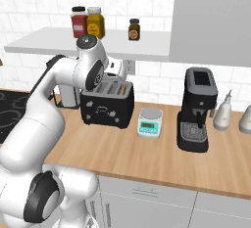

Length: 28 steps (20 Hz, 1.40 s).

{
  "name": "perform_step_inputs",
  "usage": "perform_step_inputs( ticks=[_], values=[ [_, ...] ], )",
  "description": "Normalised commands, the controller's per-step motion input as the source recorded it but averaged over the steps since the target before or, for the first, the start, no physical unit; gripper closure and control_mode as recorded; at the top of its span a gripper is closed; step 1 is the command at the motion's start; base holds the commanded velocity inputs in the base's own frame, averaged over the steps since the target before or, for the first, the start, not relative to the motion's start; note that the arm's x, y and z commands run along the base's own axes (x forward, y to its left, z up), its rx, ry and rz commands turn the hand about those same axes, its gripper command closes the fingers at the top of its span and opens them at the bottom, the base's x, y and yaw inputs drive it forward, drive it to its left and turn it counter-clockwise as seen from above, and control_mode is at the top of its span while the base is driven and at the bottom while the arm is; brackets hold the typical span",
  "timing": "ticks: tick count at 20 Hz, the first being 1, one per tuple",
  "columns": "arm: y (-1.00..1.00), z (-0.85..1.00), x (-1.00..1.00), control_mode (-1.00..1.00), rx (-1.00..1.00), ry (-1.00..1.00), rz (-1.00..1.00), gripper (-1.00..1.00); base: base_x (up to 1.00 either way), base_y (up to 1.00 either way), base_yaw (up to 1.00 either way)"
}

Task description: Start the toaster. Once the lever pops up, take the bread to the plate on the dining counter.

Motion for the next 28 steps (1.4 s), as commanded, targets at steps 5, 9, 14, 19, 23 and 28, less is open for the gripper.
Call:
perform_step_inputs(
  ticks=[5, 9, 14, 19, 23, 28],
  values=[
    [0.0, 0.0, 0.0, -1.0, 0.0, 0.0, 0.0, -1.0, 0.0, 0.0, 0.0],
    [0.0, 0.0, 0.0, -1.0, 0.0, 0.0, 0.0, -1.0, 0.0, 0.0, 0.0],
    [0.0, 0.0, 0.0, -1.0, 0.0, 0.0, 0.0, -1.0, 0.0, 0.0, 0.0],
    [0.0, 0.0, 0.0, -1.0, 0.0, 0.0, 0.0, -1.0, 0.0, 0.0, 0.0],
    [0.0, 0.0, 0.0, -1.0, 0.0, 0.0, 0.0, -1.0, 0.0, 0.0, 0.0],
    [0.0, 0.0, 0.0, -1.0, 0.0, 0.0, 0.0, -1.0, 0.0, 0.0, 0.0]
  ],
)
